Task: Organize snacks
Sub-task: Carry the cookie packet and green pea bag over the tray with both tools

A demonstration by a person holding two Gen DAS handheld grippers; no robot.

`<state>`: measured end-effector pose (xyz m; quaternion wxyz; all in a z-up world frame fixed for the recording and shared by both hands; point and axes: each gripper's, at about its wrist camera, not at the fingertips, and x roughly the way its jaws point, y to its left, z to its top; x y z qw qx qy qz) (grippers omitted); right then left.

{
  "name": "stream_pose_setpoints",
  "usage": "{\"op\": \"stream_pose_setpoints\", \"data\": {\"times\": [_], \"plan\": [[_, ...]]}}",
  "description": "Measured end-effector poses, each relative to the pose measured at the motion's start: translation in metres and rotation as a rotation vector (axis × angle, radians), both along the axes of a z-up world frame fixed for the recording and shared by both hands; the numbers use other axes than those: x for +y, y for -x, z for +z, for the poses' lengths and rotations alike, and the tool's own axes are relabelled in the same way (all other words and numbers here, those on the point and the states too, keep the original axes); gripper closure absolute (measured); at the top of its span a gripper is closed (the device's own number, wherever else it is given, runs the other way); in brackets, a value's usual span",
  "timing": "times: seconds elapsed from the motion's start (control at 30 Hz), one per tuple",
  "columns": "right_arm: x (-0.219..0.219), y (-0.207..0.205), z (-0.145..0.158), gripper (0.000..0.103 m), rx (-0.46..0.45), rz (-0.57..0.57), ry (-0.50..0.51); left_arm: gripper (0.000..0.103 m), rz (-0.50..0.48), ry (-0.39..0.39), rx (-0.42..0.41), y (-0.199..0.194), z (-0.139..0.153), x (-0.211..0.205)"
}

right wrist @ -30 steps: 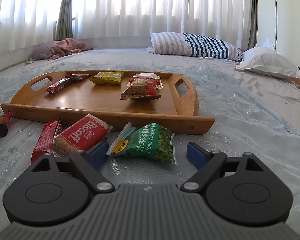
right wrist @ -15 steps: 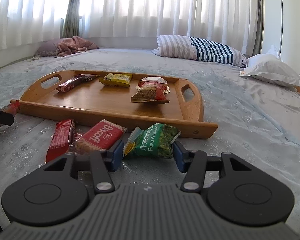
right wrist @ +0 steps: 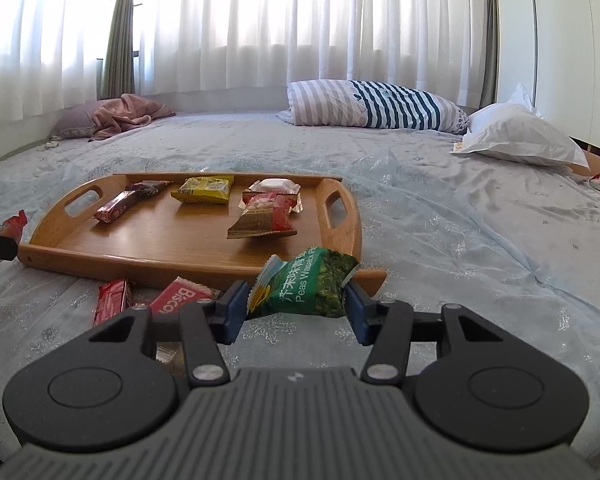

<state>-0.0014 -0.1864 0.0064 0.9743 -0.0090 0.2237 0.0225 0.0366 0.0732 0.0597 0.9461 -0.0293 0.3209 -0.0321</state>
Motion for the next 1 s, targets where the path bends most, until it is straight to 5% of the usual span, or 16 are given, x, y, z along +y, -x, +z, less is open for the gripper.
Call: {"op": "stream_pose_setpoints", "data": {"times": [0.53, 1.0], "plan": [[0.01, -0.04, 0.018, 0.048, 0.039, 0.133, -0.155, 0.075, -0.06, 0.074, 0.017, -0.046, 0.014, -0.018], [0.044, -0.111, 0.02, 0.047, 0.059, 0.287, -0.108, 0.075, -0.069, 0.084, 0.067, -0.121, 0.013, -0.037]]}}
